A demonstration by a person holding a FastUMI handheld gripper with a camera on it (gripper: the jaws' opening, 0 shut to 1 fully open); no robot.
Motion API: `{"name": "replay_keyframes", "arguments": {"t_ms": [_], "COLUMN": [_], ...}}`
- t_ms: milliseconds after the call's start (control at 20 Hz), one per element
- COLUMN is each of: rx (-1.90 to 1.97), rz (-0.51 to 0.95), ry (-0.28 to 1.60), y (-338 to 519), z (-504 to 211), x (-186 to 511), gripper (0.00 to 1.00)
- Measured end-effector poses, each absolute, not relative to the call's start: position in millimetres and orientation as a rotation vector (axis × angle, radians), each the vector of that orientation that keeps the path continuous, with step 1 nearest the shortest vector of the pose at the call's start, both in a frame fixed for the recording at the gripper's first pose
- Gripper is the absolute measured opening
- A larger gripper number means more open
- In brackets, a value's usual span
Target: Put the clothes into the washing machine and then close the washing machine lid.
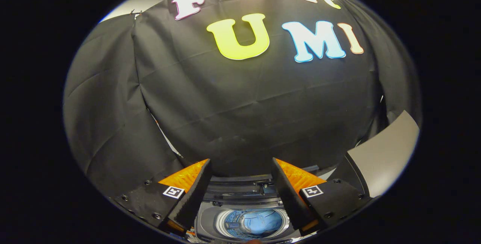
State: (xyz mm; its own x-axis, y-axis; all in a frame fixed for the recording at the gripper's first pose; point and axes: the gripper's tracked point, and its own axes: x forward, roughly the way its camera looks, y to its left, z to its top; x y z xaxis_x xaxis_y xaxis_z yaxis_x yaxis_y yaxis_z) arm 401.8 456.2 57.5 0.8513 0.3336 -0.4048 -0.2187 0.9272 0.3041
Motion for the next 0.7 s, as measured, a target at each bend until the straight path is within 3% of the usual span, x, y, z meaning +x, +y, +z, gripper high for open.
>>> {"name": "replay_keyframes", "arguments": {"t_ms": [700], "rx": [0.104], "rz": [0.25], "ry": [0.636], "y": [506.8], "z": [-30.0], "x": [465.0], "gripper": [0.98]}}
